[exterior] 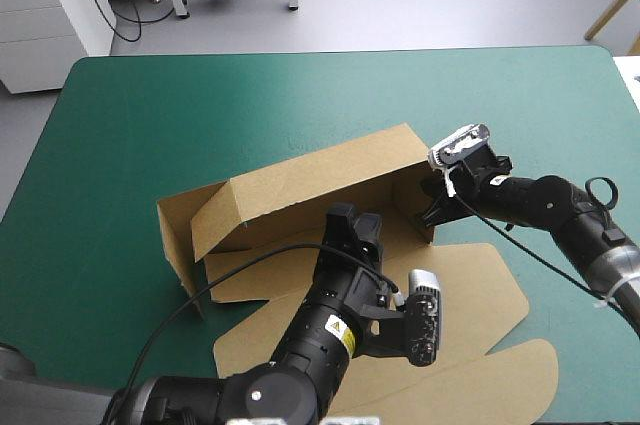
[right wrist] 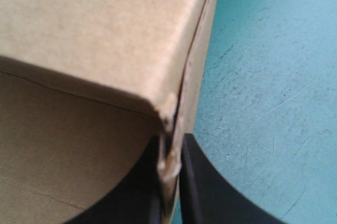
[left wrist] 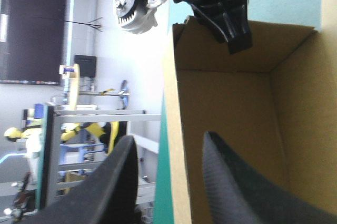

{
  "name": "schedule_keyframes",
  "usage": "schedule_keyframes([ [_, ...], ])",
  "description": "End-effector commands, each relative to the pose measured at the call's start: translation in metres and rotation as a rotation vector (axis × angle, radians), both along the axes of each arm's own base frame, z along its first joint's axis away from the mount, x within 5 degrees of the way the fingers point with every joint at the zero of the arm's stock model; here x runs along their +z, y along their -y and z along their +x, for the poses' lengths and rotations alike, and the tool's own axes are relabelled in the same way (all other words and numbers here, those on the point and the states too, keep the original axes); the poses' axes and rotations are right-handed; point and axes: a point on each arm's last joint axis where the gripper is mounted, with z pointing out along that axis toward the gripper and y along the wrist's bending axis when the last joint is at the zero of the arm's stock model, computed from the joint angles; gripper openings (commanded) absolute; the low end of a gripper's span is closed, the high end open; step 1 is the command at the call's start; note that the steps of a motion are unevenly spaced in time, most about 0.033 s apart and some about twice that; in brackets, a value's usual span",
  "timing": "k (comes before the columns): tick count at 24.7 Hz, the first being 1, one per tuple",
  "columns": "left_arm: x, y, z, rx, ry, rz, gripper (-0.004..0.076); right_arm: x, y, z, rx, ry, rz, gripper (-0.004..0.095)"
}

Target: Fold the box

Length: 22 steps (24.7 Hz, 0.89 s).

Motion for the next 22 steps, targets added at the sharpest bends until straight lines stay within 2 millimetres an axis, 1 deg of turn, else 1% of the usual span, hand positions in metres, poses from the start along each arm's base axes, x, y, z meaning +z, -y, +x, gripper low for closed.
schedule_keyframes([
  [1,0.041,-0.015,0.015,-0.016,-0.148,-0.096,0.0196,0.018,0.000,-0.002,-0.005,0.063,0.025,-0.0019],
  [3,0.051,-0.022,0.031,0.000,-0.265,-0.120,0.0148,0.018,0.000,-0.002,-0.003,0.061,0.022,-0.0019],
  [5,0.059,-0.031,0.052,0.053,-0.322,-0.155,0.0080,0.018,0.000,-0.002,-0.002,0.062,0.020,-0.0019],
  [7,0.060,-0.042,0.075,0.133,-0.381,-0.198,0.0013,0.018,0.000,-0.002,-0.002,0.062,0.019,-0.0019],
  [10,0.054,-0.057,0.101,0.220,-0.487,-0.237,0.0013,0.018,0.000,-0.002,-0.002,0.062,0.019,-0.0019],
  [13,0.051,-0.072,0.121,0.302,-0.558,-0.285,0.0013,0.018,0.000,-0.002,-0.002,0.062,0.019,-0.0019],
  [15,0.051,-0.081,0.133,0.352,-0.560,-0.304,0.0013,0.018,0.000,-0.002,-0.002,0.062,0.019,-0.0019],
  [16,0.051,-0.089,0.141,0.390,-0.555,-0.315,0.0013,0.018,0.000,-0.002,-0.002,0.062,0.019,-0.0019],
  [22,0.051,-0.128,0.176,0.591,-0.539,-0.403,0.0013,0.018,0.000,-0.002,-0.002,0.062,0.019,-0.0019],
])
